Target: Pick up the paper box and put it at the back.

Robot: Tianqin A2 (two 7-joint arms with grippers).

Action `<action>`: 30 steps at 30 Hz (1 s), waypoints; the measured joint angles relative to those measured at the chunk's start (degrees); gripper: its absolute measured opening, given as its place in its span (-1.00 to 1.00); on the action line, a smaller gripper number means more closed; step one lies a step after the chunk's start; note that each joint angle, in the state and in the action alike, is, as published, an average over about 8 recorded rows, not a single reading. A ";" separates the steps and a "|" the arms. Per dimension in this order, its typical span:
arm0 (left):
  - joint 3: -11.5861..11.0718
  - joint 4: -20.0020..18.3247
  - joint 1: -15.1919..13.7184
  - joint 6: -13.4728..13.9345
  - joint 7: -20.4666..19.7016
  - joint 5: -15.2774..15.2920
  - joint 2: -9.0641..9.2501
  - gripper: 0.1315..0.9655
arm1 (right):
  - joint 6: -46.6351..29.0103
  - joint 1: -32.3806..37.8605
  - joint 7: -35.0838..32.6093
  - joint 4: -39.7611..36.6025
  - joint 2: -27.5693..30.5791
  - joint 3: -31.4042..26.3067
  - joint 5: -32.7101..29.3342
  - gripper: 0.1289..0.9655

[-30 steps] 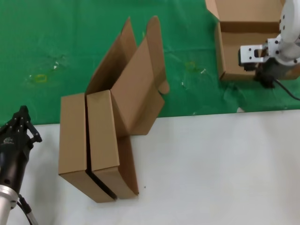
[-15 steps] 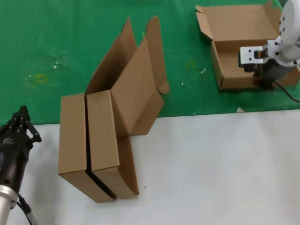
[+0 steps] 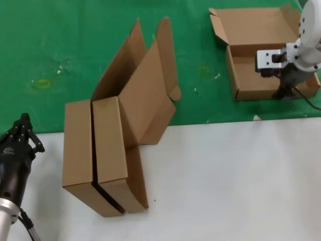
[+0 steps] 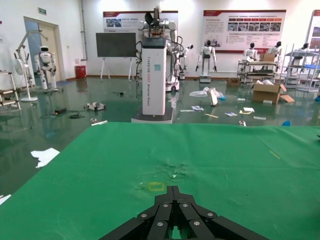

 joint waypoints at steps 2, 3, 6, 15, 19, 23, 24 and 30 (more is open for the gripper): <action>0.00 0.00 0.00 0.00 0.00 0.00 0.00 -0.95 | 0.00 0.00 0.00 0.00 0.00 0.00 0.00 -0.31; 0.00 0.00 0.00 0.00 0.00 0.00 0.00 -0.95 | 0.00 0.00 0.00 0.00 0.00 0.00 0.00 -0.26; 0.00 0.00 0.00 0.00 0.00 0.00 0.00 -0.93 | 0.00 0.00 0.00 0.00 0.00 0.00 0.00 -0.26; 0.00 0.00 0.00 0.00 0.00 0.00 0.00 -0.81 | 0.00 0.00 0.00 0.00 0.00 0.00 0.00 0.27; 0.00 0.00 0.00 0.00 0.00 0.00 0.00 -0.73 | 0.00 0.00 0.00 0.00 0.00 0.00 0.00 0.43; 0.00 0.00 0.00 0.00 0.00 0.00 0.00 -0.55 | 0.00 0.00 0.00 0.00 0.00 0.00 0.00 0.63; 0.00 0.00 0.00 0.00 0.00 0.00 0.00 -0.50 | 0.00 0.00 0.00 0.00 0.00 0.00 0.00 0.69; 0.00 0.00 0.00 0.00 0.00 0.00 0.00 -0.36 | 0.00 0.00 0.00 0.00 0.00 0.00 0.00 0.84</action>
